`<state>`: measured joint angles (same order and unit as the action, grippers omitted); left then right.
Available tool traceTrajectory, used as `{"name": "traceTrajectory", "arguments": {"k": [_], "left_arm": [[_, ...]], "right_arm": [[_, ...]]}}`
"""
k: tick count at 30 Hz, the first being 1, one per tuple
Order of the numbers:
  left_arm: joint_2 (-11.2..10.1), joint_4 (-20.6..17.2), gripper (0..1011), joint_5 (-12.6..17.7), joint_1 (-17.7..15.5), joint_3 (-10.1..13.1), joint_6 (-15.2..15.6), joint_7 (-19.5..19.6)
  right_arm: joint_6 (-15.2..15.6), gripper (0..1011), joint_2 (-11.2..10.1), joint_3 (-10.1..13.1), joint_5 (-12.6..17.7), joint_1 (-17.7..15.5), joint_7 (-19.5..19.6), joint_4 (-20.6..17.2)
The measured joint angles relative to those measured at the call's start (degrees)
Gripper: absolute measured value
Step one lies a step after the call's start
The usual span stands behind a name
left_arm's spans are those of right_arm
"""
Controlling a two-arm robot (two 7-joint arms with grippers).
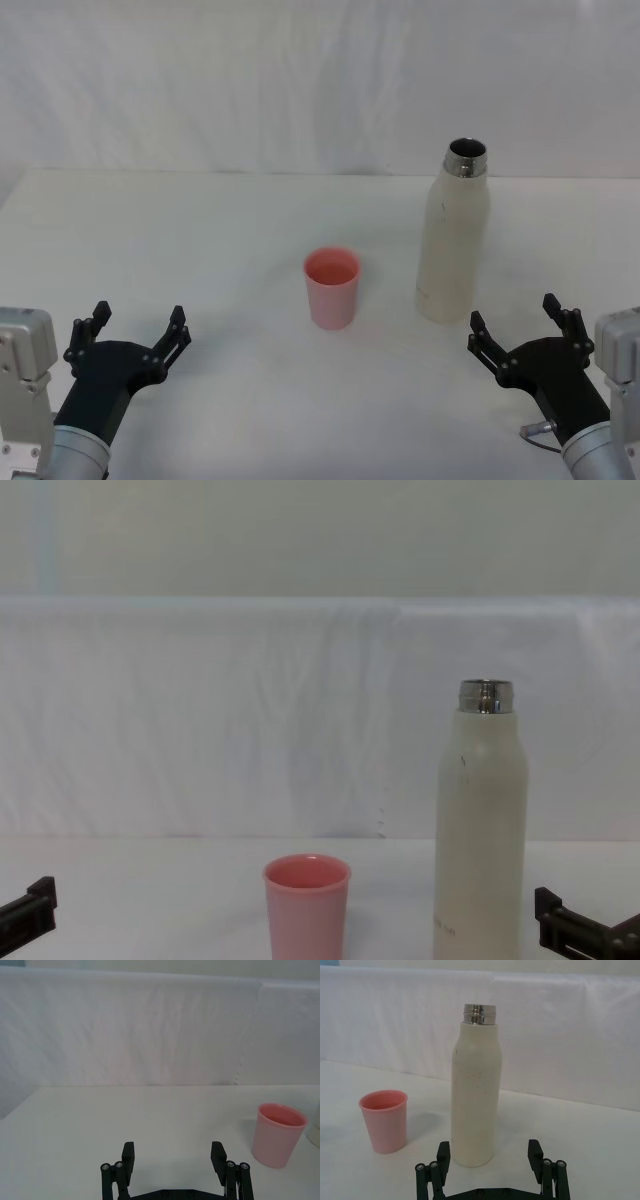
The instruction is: Grasp the thermos with one hand and pour water into the cup lid.
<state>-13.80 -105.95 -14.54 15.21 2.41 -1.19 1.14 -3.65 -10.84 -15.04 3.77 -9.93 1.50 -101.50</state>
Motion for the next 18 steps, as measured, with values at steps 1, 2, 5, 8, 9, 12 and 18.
{"name": "traceTrajectory", "arguments": {"k": [1, 2, 5, 8, 9, 12, 18], "left_arm": [[0.00, 0.00, 1001, 0.00, 0.00, 0.00, 0.00, 0.00], [0.00, 0.00, 1001, 0.00, 0.00, 0.00, 0.00, 0.00], [0.00, 0.00, 1001, 0.00, 0.00, 0.00, 0.00, 0.00], [0.00, 0.00, 1001, 0.00, 0.00, 0.00, 0.00, 0.00], [0.00, 0.00, 1001, 0.00, 0.00, 0.00, 0.00, 0.00], [0.00, 0.00, 1001, 0.00, 0.00, 0.00, 0.00, 0.00], [0.00, 0.00, 1001, 0.00, 0.00, 0.00, 0.00, 0.00]], "right_arm": [[0.00, 1001, 0.00, 0.00, 0.00, 0.00, 0.00, 0.00], [0.00, 1001, 0.00, 0.00, 0.00, 0.00, 0.00, 0.00], [0.00, 1001, 0.00, 0.00, 0.00, 0.00, 0.00, 0.00], [0.00, 1001, 0.00, 0.00, 0.00, 0.00, 0.00, 0.00], [0.00, 1001, 0.00, 0.00, 0.00, 0.00, 0.00, 0.00], [0.00, 1001, 0.00, 0.00, 0.00, 0.00, 0.00, 0.00], [0.00, 1001, 0.00, 0.00, 0.00, 0.00, 0.00, 0.00]]}}
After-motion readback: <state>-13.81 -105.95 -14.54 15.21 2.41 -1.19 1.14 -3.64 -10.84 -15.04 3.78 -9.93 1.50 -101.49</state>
